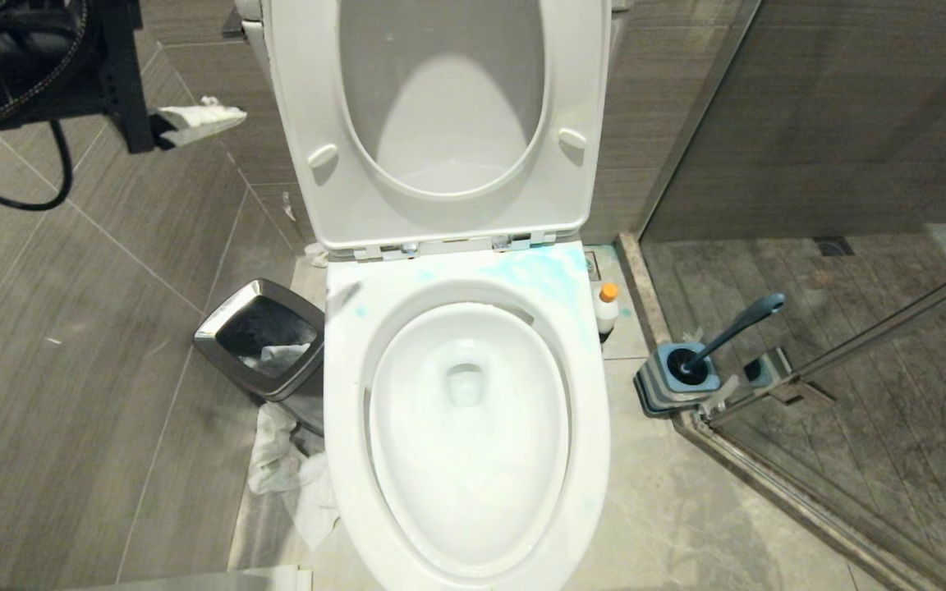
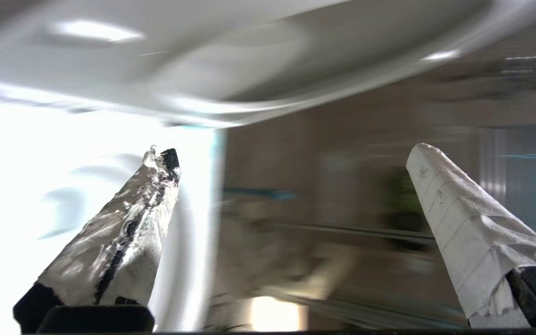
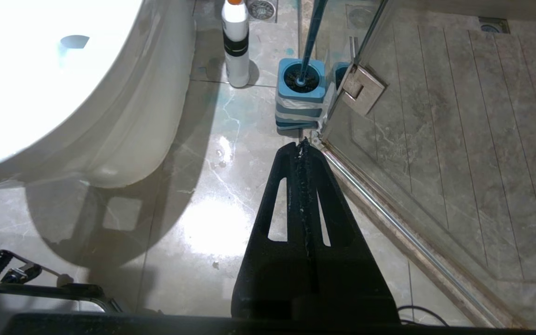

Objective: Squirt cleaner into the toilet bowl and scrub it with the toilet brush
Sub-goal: Pour in the cleaning agent

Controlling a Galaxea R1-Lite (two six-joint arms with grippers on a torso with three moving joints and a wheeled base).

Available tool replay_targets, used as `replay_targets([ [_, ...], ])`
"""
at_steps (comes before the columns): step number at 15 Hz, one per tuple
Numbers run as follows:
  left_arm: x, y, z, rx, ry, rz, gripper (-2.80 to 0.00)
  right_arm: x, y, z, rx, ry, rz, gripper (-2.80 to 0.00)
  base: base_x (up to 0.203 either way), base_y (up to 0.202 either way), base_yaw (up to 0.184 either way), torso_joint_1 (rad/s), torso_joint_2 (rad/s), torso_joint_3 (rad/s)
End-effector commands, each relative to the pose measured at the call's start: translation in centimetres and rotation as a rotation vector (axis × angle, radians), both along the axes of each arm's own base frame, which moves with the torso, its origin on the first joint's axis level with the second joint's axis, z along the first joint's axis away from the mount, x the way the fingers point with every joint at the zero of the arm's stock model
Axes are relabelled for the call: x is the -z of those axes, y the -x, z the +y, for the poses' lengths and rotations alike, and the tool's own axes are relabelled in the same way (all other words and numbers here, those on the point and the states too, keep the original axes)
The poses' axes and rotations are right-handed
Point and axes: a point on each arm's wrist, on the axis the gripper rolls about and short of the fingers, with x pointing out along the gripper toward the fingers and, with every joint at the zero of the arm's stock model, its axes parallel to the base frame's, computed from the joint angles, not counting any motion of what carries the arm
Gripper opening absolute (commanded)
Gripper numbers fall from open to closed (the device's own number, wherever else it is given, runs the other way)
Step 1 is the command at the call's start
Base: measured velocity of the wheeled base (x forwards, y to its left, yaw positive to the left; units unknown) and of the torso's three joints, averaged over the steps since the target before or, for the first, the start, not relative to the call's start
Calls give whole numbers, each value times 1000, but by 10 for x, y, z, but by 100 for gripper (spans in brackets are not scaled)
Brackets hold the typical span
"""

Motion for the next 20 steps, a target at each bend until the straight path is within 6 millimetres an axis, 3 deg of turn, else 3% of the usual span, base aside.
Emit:
replay_targets([
  [1,12,19,18,-127,-343,-27,0,0,0,0,0,1,1,-280,0,0,0,0,0,0],
  [4,6,14,48,-279,-743,-292,0,0,0,0,0,1,1,-280,0,0,0,0,0,0],
  [5,-7,18,51,-338,-766,-406,0,0,0,0,0,1,1,-280,0,0,0,0,0,0],
  [8,-42,54,50,-448,-762,-636,0,0,0,0,0,1,1,-280,0,0,0,0,0,0],
  [9,-51,64,48,-469,-757,-701,-280,0,0,0,0,1,1,-280,0,0,0,0,0,0],
  [14,-79,116,41,-535,-728,-909,-280,0,0,0,0,1,1,-280,0,0,0,0,0,0],
  [20,-94,207,32,-589,-708,-1041,-280,0,0,0,0,1,1,-280,0,0,0,0,0,0],
])
